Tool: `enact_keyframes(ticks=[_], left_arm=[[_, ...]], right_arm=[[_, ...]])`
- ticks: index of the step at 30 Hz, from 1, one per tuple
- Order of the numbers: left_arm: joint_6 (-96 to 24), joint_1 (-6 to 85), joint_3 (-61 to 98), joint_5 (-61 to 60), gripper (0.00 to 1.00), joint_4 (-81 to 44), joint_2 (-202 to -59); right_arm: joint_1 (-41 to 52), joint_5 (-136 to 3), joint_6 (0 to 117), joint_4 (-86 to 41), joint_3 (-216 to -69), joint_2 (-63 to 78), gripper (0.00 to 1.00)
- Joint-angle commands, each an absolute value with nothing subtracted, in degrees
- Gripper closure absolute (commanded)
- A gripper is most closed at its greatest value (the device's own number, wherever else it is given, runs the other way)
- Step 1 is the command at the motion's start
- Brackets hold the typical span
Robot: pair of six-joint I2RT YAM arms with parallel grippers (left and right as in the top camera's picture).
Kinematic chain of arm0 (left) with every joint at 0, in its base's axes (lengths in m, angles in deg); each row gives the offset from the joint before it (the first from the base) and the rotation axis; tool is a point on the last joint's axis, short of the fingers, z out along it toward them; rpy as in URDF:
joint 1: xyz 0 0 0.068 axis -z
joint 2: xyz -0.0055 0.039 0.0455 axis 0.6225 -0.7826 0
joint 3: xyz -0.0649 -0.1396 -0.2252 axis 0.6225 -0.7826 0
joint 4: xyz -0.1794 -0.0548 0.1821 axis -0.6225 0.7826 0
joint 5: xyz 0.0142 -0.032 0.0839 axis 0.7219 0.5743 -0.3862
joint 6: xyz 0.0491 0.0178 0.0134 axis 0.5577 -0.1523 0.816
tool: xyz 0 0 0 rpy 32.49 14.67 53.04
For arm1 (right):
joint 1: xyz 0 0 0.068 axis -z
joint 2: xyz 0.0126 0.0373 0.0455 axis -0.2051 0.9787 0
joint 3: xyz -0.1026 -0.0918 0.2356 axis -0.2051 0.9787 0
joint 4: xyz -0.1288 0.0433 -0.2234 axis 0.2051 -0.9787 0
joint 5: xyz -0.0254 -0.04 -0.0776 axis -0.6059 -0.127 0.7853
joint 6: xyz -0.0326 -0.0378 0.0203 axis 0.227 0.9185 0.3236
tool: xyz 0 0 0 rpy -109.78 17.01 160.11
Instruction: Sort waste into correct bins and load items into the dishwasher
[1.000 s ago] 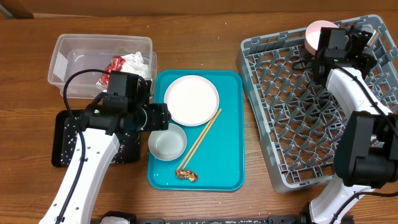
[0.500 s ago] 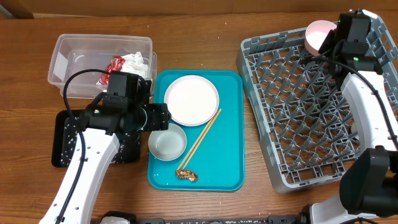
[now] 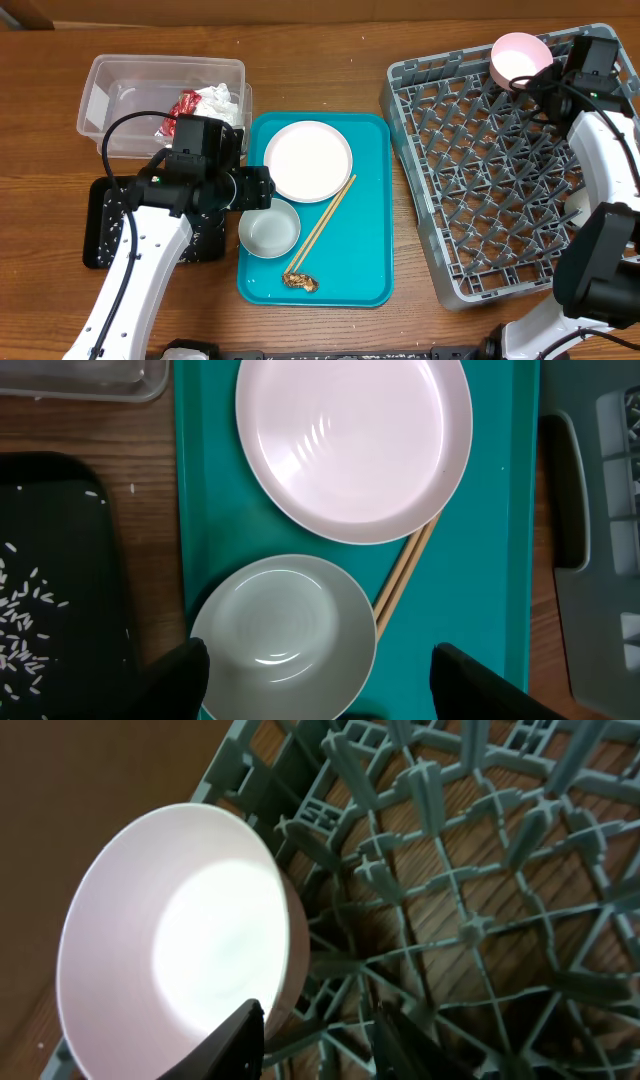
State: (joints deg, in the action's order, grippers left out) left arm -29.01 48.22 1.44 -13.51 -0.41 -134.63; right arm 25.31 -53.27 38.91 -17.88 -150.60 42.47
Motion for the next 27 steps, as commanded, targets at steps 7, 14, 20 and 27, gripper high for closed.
enact_keyframes(ticks=[7,14,20,27], left_arm=[[-27.9,48.1,2.1,-13.8,0.27,-0.5,-133.8],[-27.9,48.1,2.1,-13.8,0.27,-0.5,-133.8],[-27.9,48.1,2.1,-13.8,0.27,-0.4,-133.8],[-27.9,48.1,2.1,-13.8,0.27,-0.2,-133.8]], right_arm=[[25.4,-54.8,37.8,-17.3,-151.5,43.4,0.62],[25.4,-55.7,34.4,-17.3,-151.3,43.4,0.62],[25.4,-55.7,33.1,-17.3,-149.9,43.5,0.63],[24.8,-56.7,33.1,-17.2,-149.9,43.6,0.63]])
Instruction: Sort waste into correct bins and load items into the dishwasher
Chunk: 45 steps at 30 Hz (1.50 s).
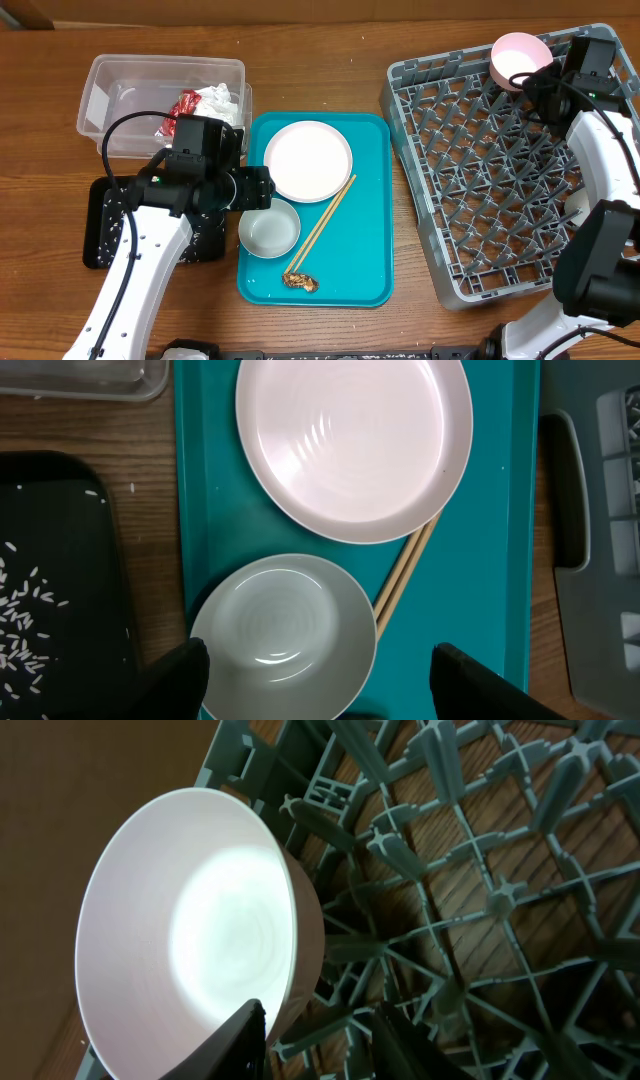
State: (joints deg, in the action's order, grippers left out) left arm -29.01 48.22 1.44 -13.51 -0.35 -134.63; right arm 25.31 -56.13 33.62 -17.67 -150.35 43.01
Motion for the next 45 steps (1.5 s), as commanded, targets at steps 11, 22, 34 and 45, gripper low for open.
enact_keyframes(ticks=[11,22,34,45], left_arm=[[-27.9,48.1,2.1,-13.8,0.27,-0.1,-133.8],[-27.9,48.1,2.1,-13.8,0.27,-0.1,-133.8],[-27.9,48.1,2.1,-13.7,0.27,0.0,-133.8],[-27.9,48.1,2.1,-13.2,0.27,-0.1,-133.8]], right_arm=[[22.7,-56.6,33.1,-17.7,-149.9,45.1,0.67],[22.8,-53.9,33.2,-16.7,-149.9,45.5,0.71],[22.5,-54.0,33.2,-13.4,-149.9,48.0,0.79],[22.4,-54.3,33.2,-10.0,-149.9,48.0,0.96]])
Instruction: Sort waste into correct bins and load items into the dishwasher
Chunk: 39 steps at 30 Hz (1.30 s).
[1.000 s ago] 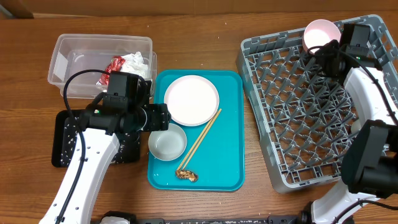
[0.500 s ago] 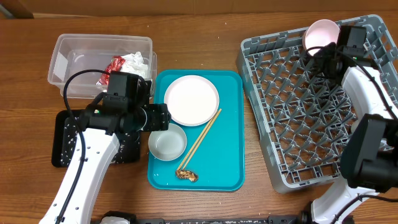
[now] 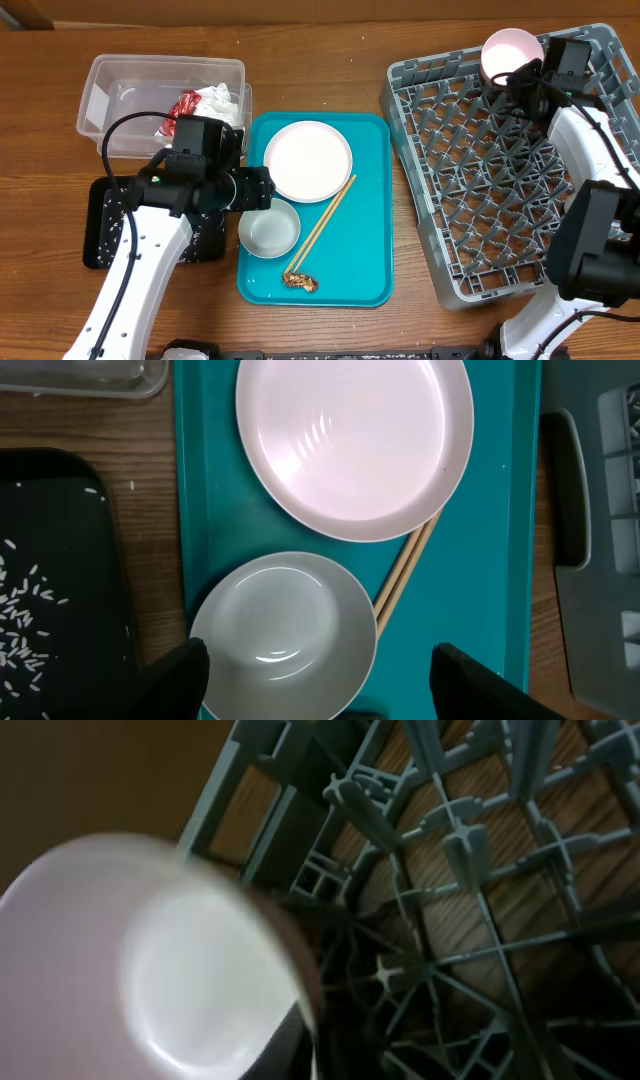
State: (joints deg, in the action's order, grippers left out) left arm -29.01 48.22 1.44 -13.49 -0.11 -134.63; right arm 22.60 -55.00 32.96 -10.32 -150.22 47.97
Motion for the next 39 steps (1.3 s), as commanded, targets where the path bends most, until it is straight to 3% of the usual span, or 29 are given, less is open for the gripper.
enact_keyframes(ticks=[1,10,15,19,21,29,37,39], left_arm=[[-27.9,48.1,2.1,-13.2,0.27,-0.1,-133.8],[-27.9,48.1,2.1,-13.2,0.28,-0.1,-133.8],[-27.9,48.1,2.1,-13.2,0.28,-0.2,-133.8],[-27.9,48.1,2.1,-13.2,0.28,-0.3,-133.8],[-27.9,48.1,2.1,-13.2,0.28,-0.3,-133.8],[-27.9,48.1,2.1,-13.2,0.28,-0.3,-133.8],[-27.9,48.1,2.1,-13.2,0.28,-0.3,-133.8],[-27.9,48.1,2.1,-13.2,0.28,-0.3,-133.8]], right_arm=[[22.4,-54.3,33.3,-10.4,-149.9,48.0,0.96],[24.2,-48.5,47.3,-14.1,-151.3,39.8,0.96],[24.5,-23.1,64.0,-11.2,-151.6,33.0,0.96],[24.6,2.6,74.1,-6.2,-151.6,34.4,0.96],[25.2,8.5,80.0,-3.1,-151.6,36.7,0.96],[25.3,12.6,80.0,-7.4,-150.9,46.4,0.96],[19.5,7.5,75.3,-10.7,-149.0,47.8,0.96],[17.9,5.2,75.3,-12.0,-149.0,47.8,0.9]])
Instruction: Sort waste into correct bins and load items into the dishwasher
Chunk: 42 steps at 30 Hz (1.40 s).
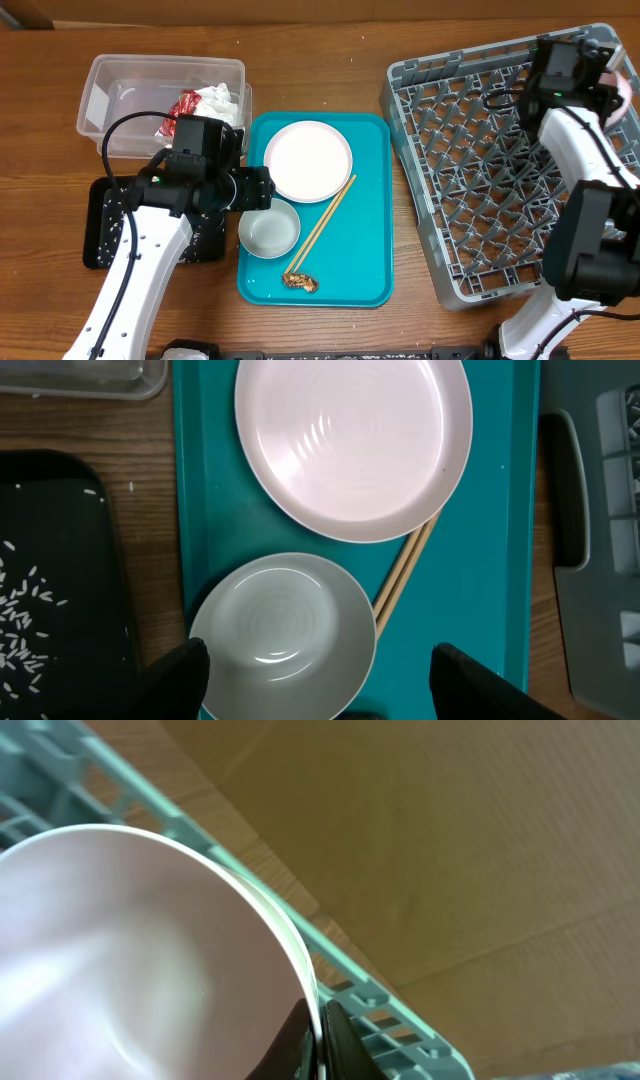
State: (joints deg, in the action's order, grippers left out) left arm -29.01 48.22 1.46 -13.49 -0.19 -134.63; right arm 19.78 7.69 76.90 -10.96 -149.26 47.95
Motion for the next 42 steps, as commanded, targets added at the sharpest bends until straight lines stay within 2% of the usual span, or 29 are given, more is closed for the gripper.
enact_keyframes(ticks=[1,4,6,10,21,25,31,34,37,38,42], left_arm=[[-27.9,48.1,2.1,-13.2,0.28,-0.3,-133.8],[-27.9,48.1,2.1,-13.2,0.28,-0.2,-133.8],[-27.9,48.1,2.1,-13.2,0.28,-0.2,-133.8],[-27.9,48.1,2.1,-13.2,0.27,-0.1,-133.8],[-27.9,48.1,2.1,-13.2,0.28,0.0,-133.8],[-27.9,48.1,2.1,-13.2,0.28,-0.1,-133.8],[-27.9,48.1,2.1,-13.1,0.28,-0.1,-133.8],[-27.9,48.1,2.1,-13.1,0.28,-0.2,-133.8],[-27.9,48.1,2.1,-13.1,0.28,-0.2,-133.8],[-27.9,48.1,2.1,-13.1,0.28,-0.2,-133.8],[-27.9,48.1,2.1,-13.1,0.28,-0.3,-133.8]], right_arm=[[17.4,3.3,75.3,-13.3,-149.0,47.8,0.88],[16.7,0.1,73.4,-17.7,-149.0,47.8,0.87],[16.7,0.8,70.9,-19.3,-149.0,47.8,0.96],[16.8,13.8,69.6,-15.0,-149.0,47.8,0.96],[17.7,18.7,69.6,-11.5,-149.0,47.6,0.96],[18.0,11.0,69.5,-14.6,-149.0,47.6,0.96],[17.9,-2.0,63.0,-22.2,-149.0,47.8,0.96],[17.9,-10.3,62.9,-25.7,-149.0,47.8,0.92],[17.9,-11.7,61.6,-29.7,-149.0,47.7,0.92],[17.9,-11.7,61.6,-30.8,-149.0,47.6,0.86],[17.9,-11.7,59.3,-34.2,-149.0,45.9,0.75]])
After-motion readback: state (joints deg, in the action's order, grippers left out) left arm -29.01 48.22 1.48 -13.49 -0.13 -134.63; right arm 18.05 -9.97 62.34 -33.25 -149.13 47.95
